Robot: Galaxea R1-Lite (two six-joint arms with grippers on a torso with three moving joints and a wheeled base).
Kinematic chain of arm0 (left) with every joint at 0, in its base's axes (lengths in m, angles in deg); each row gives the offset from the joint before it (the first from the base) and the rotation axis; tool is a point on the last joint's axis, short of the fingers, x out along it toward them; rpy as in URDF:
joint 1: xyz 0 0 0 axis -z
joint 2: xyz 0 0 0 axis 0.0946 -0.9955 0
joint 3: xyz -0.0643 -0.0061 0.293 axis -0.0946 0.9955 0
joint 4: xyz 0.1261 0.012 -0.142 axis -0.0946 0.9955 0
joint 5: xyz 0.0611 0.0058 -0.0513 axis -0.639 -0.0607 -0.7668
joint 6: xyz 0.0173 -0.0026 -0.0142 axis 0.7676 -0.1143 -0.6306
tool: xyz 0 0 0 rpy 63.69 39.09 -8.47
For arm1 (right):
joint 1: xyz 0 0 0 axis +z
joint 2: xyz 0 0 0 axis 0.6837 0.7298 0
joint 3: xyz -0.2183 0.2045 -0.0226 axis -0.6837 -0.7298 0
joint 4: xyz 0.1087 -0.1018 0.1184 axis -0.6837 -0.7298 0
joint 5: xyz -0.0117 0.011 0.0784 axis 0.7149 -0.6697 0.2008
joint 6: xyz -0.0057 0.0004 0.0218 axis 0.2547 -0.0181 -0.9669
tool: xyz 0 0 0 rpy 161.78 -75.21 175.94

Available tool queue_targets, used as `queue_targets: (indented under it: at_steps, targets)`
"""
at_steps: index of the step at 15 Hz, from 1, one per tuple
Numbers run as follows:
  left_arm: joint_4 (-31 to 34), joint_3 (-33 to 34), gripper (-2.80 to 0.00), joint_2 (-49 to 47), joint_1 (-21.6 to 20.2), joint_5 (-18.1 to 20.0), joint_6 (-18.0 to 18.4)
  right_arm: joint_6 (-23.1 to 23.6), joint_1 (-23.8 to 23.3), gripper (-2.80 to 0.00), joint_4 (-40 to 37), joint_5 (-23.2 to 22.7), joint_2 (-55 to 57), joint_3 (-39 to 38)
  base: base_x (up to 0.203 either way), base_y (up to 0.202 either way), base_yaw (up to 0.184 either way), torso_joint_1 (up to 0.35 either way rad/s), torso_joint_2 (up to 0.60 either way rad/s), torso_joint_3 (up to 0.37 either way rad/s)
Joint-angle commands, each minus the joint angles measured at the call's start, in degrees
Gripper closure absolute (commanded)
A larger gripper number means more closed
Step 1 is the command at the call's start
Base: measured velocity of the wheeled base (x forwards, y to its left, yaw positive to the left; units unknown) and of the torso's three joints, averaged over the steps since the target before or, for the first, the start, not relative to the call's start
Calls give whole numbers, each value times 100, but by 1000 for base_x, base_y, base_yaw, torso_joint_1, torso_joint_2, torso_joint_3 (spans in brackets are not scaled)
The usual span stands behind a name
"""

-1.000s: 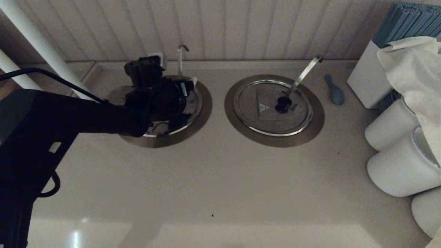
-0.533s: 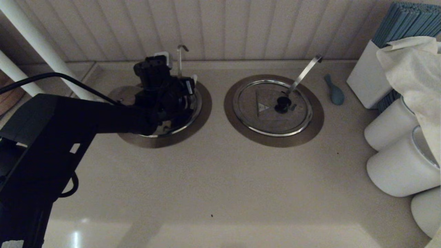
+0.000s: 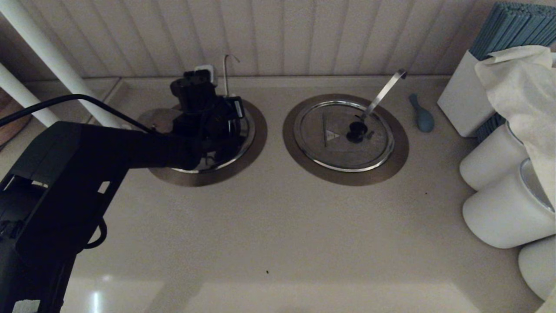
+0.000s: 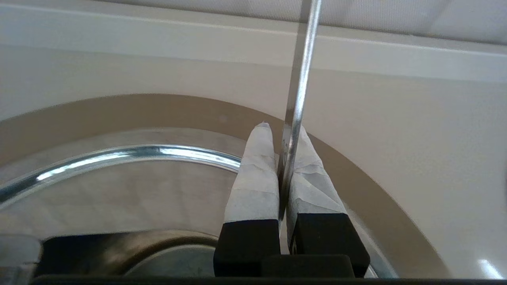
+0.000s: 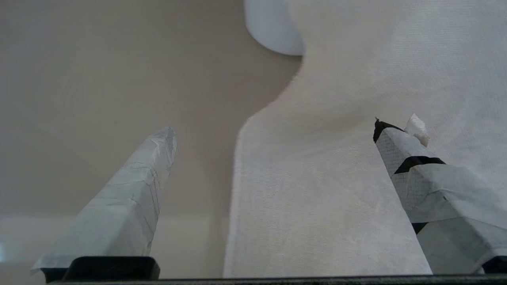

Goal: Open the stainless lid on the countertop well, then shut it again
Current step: Stir with a spoon

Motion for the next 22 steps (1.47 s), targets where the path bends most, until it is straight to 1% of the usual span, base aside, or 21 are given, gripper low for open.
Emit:
queue_targets:
  at_steps: [1, 3, 4, 7, 11, 12, 14, 19, 22]
  targets:
    - [-71, 90, 0, 142, -1, -37, -16, 2, 1, -280, 2, 0, 9, 0, 0, 0, 0, 0, 0, 0]
    - [-82, 225, 0, 276, -1, -70, -19, 2, 1, -280, 2, 0, 9, 0, 0, 0, 0, 0, 0, 0]
    - [-83, 402, 0, 379, -1, -80, -19, 2, 1, -280, 2, 0, 0, 0, 0, 0, 0, 0, 0, 0]
    - [-113, 1238, 0, 953, -8, -45, -2, 2, 1, -280, 2, 0, 6, 0, 0, 0, 0, 0, 0, 0]
    - [-472, 2192, 0, 1909, -63, -19, 124, 2, 1, -280, 2, 0, 0, 0, 0, 0, 0, 0, 0, 0]
    - [-598, 2330, 0, 2099, -87, 11, 141, 2, 1, -280, 2, 0, 6, 0, 0, 0, 0, 0, 0, 0]
    - [-757, 2083, 0, 2120, -92, -11, 174, 2, 1, -280, 2, 0, 0, 0, 0, 0, 0, 0, 0, 0]
    - [-793, 1933, 0, 1946, -100, -1, 166, 2, 1, -280, 2, 0, 0, 0, 0, 0, 0, 0, 0, 0]
    - [-761, 1933, 0, 2078, -132, 16, 129, 2, 1, -280, 2, 0, 0, 0, 0, 0, 0, 0, 0, 0]
